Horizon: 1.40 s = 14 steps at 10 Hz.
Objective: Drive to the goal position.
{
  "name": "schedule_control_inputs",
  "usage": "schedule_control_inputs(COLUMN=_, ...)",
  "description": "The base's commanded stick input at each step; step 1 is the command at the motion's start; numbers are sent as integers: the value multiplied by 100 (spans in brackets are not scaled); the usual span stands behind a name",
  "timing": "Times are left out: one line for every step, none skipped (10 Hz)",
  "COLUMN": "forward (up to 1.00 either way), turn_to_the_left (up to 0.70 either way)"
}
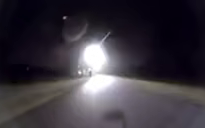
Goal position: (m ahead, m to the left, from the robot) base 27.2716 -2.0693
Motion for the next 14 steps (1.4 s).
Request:
schedule_control_inputs(forward=100, turn_to_the_left=4)
schedule_control_inputs(forward=100, turn_to_the_left=5)
schedule_control_inputs(forward=100, turn_to_the_left=5)
schedule_control_inputs(forward=100, turn_to_the_left=5)
schedule_control_inputs(forward=100, turn_to_the_left=6)
schedule_control_inputs(forward=100, turn_to_the_left=8)
schedule_control_inputs(forward=100, turn_to_the_left=12)
schedule_control_inputs(forward=100, turn_to_the_left=14)
schedule_control_inputs(forward=100, turn_to_the_left=13)
schedule_control_inputs(forward=100, turn_to_the_left=10)
schedule_control_inputs(forward=100, turn_to_the_left=7)
schedule_control_inputs(forward=100, turn_to_the_left=5)
schedule_control_inputs(forward=100, turn_to_the_left=5)
schedule_control_inputs(forward=100, turn_to_the_left=5)
